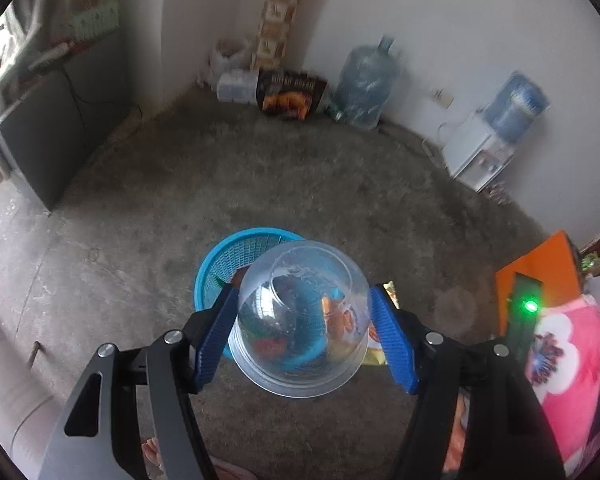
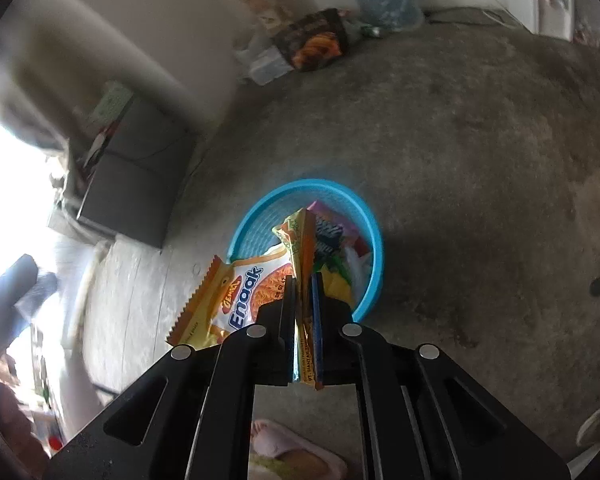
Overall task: Collect trash
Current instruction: 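Carry cup and Enaak bag over the wastebasket and open both grippers, then move both tools back over the table toward the white bottle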
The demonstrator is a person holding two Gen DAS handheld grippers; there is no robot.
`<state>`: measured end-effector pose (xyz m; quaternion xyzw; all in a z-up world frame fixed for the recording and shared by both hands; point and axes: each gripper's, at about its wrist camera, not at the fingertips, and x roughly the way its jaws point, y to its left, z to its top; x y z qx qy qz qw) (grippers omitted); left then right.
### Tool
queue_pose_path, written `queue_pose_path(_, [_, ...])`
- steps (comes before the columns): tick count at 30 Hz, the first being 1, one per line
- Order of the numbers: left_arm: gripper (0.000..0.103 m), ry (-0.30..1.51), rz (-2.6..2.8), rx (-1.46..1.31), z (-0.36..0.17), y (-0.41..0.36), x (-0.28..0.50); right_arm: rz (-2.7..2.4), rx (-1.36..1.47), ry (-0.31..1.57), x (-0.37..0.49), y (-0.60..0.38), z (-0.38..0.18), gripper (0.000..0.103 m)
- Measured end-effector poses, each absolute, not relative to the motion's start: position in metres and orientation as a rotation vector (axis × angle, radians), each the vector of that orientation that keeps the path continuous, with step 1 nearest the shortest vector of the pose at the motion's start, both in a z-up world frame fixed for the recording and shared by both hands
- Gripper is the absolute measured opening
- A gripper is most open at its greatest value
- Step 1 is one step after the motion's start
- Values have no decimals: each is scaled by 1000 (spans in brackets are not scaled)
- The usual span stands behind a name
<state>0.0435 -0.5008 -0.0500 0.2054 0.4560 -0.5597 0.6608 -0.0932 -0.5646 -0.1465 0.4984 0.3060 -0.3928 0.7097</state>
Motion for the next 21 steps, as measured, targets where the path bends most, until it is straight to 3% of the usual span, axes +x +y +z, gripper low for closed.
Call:
queue_pose_path(2, [68,1035,-1239,494,-68,-523,46,-882,1117,681,-83,-578,-160,14])
queue_pose_path(4, [90,1047,-1206,551,-93,-545,45,-890,1145,698,-77,-587,-179,20])
queue_pose_path(6, [91,1035,-1142,615,-111,-557,47,-880,1208,743,-71,-598,-207,38])
queue_pose_path(10, [91,1084,-1104,604,-122,-550,61,-885,1274,779,-71,-596,-226,39])
queue_pose_path(12, [91,1057,-1102,580,-110,-539,70,-890,1269,768,-77,-591,-223,44])
queue_pose_path(21, [91,895,-1106,500,-23,-473,89,-879,1260,680,-103,-577,-187,47])
